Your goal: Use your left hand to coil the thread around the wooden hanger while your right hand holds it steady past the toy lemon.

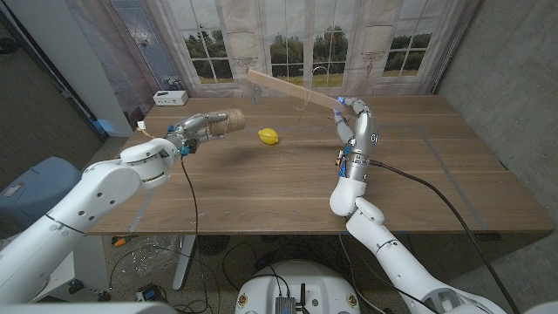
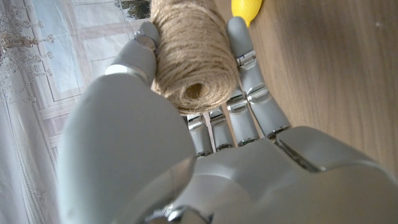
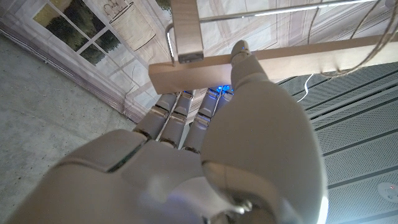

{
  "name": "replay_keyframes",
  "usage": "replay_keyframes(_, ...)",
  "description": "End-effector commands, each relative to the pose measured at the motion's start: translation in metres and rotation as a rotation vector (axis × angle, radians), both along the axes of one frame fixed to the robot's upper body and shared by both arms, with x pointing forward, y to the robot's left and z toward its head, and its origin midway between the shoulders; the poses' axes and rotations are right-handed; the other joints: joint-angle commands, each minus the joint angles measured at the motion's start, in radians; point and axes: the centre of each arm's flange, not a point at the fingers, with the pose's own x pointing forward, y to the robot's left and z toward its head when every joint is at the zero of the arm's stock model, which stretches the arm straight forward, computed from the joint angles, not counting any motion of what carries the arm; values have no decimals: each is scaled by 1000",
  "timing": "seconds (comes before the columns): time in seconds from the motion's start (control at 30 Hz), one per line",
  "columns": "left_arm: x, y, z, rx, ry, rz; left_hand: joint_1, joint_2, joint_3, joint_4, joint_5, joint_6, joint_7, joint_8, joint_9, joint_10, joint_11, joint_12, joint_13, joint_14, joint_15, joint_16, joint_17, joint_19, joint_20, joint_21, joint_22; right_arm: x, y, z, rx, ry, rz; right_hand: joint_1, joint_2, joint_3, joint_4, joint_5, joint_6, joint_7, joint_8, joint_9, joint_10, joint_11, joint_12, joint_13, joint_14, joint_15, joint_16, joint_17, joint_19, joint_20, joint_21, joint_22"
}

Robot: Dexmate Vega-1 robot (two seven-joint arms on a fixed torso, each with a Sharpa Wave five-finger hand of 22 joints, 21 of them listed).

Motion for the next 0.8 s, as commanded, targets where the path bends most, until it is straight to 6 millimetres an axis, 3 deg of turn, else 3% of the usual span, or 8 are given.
replay_keyframes(0.03,-3,17,51,47,-39,68,238,256,38,29,2,61,55,1,94,48,-39,49,145,210,-259,2,5,-1,-61,4,0,-2,5,-9,-73,-3,-12,46,48,3,3,6,102,-30,4,24,8,1,6,4,7,-178,-7,5,5,-2,9,5)
replay_keyframes(0.47,1,3,114,142,-78,55,241,254,39,26,2,61,53,1,95,45,-40,48,147,211,-262,1,6,-2,-61,6,0,-6,18,-18,-186,-21,-27,49,48,3,2,6,102,-29,4,23,6,1,6,3,7,-179,-8,7,1,-3,11,6)
replay_keyframes(0.8,-13,-19,161,218,-170,32,240,255,39,27,2,61,54,-1,96,47,-40,47,146,211,-260,0,7,-3,-61,7,0,1,30,-32,-262,31,-34,53,49,2,1,6,103,-31,4,23,5,1,6,4,7,-180,-9,9,0,-5,14,7)
